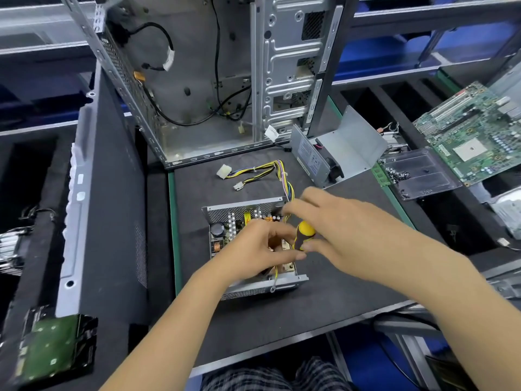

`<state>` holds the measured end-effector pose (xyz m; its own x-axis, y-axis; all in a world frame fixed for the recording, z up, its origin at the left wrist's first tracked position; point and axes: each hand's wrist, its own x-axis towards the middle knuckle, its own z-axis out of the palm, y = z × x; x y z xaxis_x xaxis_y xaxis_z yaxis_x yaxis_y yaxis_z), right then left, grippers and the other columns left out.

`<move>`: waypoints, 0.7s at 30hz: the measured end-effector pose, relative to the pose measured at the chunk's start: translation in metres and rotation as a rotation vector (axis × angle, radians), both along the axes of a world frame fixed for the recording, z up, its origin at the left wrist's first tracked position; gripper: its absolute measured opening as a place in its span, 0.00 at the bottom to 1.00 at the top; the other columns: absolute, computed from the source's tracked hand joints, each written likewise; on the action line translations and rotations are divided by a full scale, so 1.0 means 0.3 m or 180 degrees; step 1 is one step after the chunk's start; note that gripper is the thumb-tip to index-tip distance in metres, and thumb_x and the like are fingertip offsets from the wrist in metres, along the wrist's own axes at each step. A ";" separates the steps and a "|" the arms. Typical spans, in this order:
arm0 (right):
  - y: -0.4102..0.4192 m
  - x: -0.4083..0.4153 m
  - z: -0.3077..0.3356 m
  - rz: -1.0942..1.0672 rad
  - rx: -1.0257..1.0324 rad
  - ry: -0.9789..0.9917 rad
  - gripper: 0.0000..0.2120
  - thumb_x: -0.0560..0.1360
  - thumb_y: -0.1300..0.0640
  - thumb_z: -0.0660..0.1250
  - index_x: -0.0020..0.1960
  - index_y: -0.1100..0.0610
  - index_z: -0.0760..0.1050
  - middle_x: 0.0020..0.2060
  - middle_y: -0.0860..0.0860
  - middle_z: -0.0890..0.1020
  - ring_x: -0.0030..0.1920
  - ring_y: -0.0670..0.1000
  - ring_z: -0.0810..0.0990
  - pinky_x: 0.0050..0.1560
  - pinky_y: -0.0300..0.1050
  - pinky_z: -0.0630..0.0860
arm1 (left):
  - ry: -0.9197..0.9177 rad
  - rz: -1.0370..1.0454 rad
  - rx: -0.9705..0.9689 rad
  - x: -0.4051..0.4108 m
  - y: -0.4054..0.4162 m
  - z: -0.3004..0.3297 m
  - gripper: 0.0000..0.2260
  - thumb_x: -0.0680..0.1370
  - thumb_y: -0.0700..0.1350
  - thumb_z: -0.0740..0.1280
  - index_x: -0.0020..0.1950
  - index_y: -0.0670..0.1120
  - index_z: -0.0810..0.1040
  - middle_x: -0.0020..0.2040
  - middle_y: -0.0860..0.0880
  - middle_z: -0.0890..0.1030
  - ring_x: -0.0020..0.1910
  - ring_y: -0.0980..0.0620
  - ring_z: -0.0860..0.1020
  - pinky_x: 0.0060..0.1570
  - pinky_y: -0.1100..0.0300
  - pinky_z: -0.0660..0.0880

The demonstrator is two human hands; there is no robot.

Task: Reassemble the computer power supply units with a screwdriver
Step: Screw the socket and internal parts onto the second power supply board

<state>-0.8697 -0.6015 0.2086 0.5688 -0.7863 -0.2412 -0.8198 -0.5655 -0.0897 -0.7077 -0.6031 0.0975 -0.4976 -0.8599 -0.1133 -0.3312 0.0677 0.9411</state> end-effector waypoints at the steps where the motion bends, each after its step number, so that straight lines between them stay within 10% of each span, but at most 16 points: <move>1: -0.001 0.002 0.004 0.0114 0.0193 -0.0147 0.11 0.78 0.52 0.63 0.57 0.49 0.64 0.51 0.45 0.66 0.48 0.53 0.77 0.38 0.44 0.70 | 0.0063 -0.0056 0.0090 0.006 -0.001 0.001 0.06 0.75 0.40 0.73 0.45 0.48 0.78 0.33 0.61 0.79 0.31 0.54 0.71 0.33 0.65 0.68; 7: -0.016 0.037 0.005 -0.0211 -0.0500 0.0608 0.26 0.74 0.31 0.50 0.35 0.54 0.58 0.40 0.53 0.75 0.42 0.57 0.75 0.28 0.44 0.55 | 0.0128 -0.0031 0.0077 -0.017 -0.009 0.021 0.13 0.73 0.41 0.76 0.52 0.36 0.76 0.43 0.38 0.79 0.37 0.43 0.72 0.41 0.44 0.74; 12: -0.027 -0.008 0.012 0.0227 0.0313 -0.0127 0.09 0.80 0.48 0.59 0.57 0.51 0.68 0.50 0.47 0.68 0.48 0.54 0.77 0.41 0.44 0.68 | 0.0228 -0.0126 0.0078 -0.001 -0.007 0.019 0.12 0.77 0.35 0.69 0.41 0.53 0.77 0.38 0.58 0.76 0.33 0.57 0.69 0.34 0.64 0.67; 18: -0.018 0.038 -0.020 -0.0042 -0.0502 0.0478 0.22 0.76 0.34 0.53 0.46 0.54 0.66 0.48 0.52 0.78 0.48 0.57 0.79 0.30 0.45 0.57 | 0.0278 0.0198 0.0070 -0.025 0.006 0.007 0.15 0.71 0.40 0.77 0.50 0.36 0.75 0.41 0.36 0.76 0.33 0.52 0.69 0.34 0.51 0.69; 21: -0.018 0.005 -0.013 0.0214 0.0081 -0.0062 0.12 0.78 0.48 0.62 0.58 0.51 0.65 0.52 0.49 0.69 0.45 0.56 0.78 0.38 0.47 0.70 | 0.0330 0.0154 0.0197 -0.004 0.004 0.010 0.07 0.74 0.40 0.74 0.47 0.49 0.79 0.32 0.55 0.76 0.32 0.57 0.66 0.33 0.63 0.67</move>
<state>-0.8681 -0.6070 0.2046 0.6249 -0.7400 -0.2488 -0.7781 -0.6166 -0.1203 -0.7090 -0.6017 0.1006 -0.4675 -0.8762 -0.1170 -0.2335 -0.0053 0.9723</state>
